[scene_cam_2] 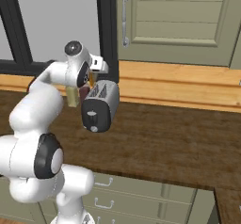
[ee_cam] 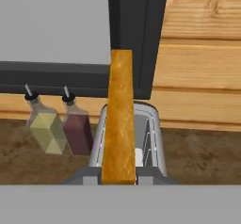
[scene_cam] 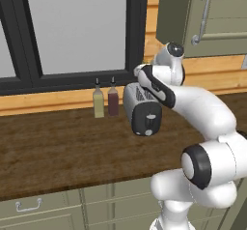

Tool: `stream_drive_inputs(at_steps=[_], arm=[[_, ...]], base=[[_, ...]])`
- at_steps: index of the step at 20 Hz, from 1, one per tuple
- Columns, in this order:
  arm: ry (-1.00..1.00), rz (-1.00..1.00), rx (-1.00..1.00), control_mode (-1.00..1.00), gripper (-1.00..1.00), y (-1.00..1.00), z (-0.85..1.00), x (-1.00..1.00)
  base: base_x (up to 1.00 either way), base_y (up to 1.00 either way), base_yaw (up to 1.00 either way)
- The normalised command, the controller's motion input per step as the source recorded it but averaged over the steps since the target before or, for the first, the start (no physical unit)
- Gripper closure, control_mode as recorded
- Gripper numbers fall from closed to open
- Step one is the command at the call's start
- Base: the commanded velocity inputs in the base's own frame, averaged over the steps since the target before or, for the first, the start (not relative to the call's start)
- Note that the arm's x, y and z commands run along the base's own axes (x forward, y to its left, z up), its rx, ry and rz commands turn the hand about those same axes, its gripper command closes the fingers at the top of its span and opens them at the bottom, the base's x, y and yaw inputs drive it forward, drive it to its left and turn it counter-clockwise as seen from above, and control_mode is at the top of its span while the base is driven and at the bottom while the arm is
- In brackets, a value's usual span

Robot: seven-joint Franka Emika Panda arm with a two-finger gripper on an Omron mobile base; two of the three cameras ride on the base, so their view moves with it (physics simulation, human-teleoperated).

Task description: Start the toaster. Once the lever pops up, take the bread to the plate on the dining counter.

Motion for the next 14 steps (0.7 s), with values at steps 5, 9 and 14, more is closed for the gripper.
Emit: stream_drive_inputs(at_steps=[5, 9, 14], arm=[[-0.11, 0.01, 0.00, -1.00, 1.00, 0.05, 0.31, -1.00], [-0.16, 0.00, 0.00, -1.00, 1.00, 0.08, 0.29, -1.00], [-0.16, 0.00, 0.00, -1.00, 1.00, 0.03, 0.25, -1.00]], base=[[0.00, 0.00, 0.00], [0.00, 0.00, 0.00], [0.00, 0.00, 0.00]])
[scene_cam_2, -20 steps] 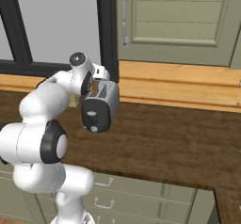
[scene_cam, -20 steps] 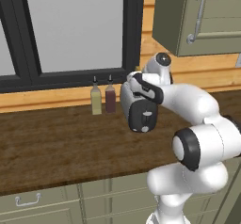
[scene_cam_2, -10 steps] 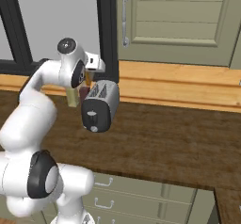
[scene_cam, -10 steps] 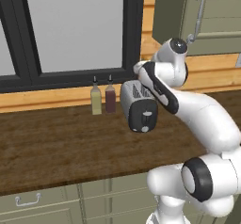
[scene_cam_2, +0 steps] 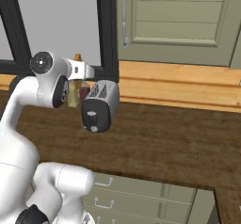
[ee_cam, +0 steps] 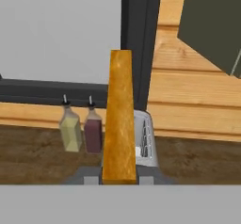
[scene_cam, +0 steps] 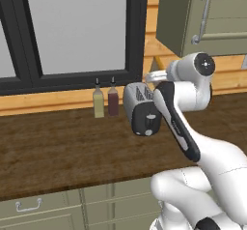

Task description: Start the toaster. Once the lever pops up, take the bread to the plate on the dining counter.

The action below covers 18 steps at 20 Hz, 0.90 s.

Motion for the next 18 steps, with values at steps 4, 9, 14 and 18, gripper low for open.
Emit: stream_drive_inputs(at_steps=[4, 9, 14, 18], arm=[[-0.12, 0.00, 0.00, -1.00, 1.00, 0.00, 0.14, -0.84], [0.00, 0.00, 0.00, -1.00, 1.00, 0.00, 0.00, -0.04], [0.00, 0.00, 0.00, 1.00, 1.00, 0.00, 0.00, 0.00], [0.00, 0.00, 0.00, 1.00, 1.00, 0.00, 0.00, 0.00]], base=[[0.00, 0.00, 0.00], [0.00, 0.00, 0.00], [-0.03, 0.00, 0.00], [-0.74, 0.20, -0.02]])
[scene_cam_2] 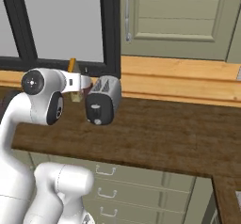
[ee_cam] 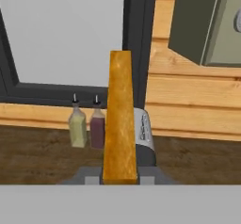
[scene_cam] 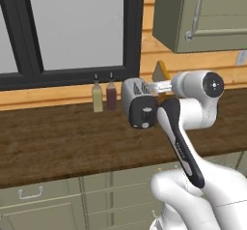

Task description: Start the toaster. Once the lever pops up, take the bread to the plate on the dining counter.

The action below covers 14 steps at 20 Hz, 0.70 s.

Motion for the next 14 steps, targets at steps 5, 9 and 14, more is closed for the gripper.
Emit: stream_drive_inputs(at_steps=[5, 9, 14], arm=[[0.00, 0.00, 0.00, 1.00, 1.00, 0.00, 0.00, 0.00], [0.00, 0.00, 0.00, 1.00, 1.00, 0.00, 0.00, 0.00], [0.00, 0.00, 0.00, 1.00, 1.00, 0.00, 0.00, 0.00]], base=[[-0.51, 0.47, 0.00], [0.01, 0.75, 0.03], [0.19, 0.87, 0.18]])
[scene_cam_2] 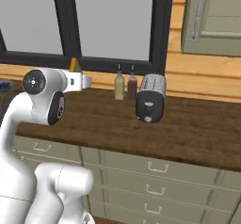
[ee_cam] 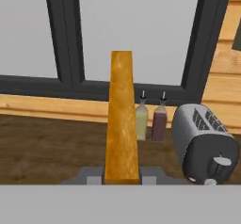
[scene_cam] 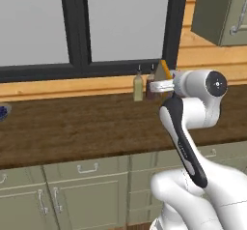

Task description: Start the toaster. Once the lever pops up, take the bread to the plate on the dining counter.

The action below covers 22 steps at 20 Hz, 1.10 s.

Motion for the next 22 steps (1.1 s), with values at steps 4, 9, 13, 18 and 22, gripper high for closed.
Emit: stream_drive_inputs(at_steps=[4, 9, 13, 18, 22], arm=[[0.00, 0.00, 0.00, 1.00, 1.00, 0.00, 0.00, 0.00], [0.00, 0.00, 0.00, 1.00, 1.00, 0.00, 0.00, 0.00], [0.00, 0.00, 0.00, 1.00, 1.00, 0.00, 0.00, 0.00], [0.00, 0.00, 0.00, 1.00, 1.00, 0.00, 0.00, 0.00], [0.00, 0.00, 0.00, 1.00, 1.00, 0.00, 0.00, 0.00]], base=[[0.02, 0.91, 0.23], [0.19, 0.85, 0.13], [0.31, 0.71, 0.39], [0.15, 0.39, 0.71], [0.06, 0.25, 0.88]])
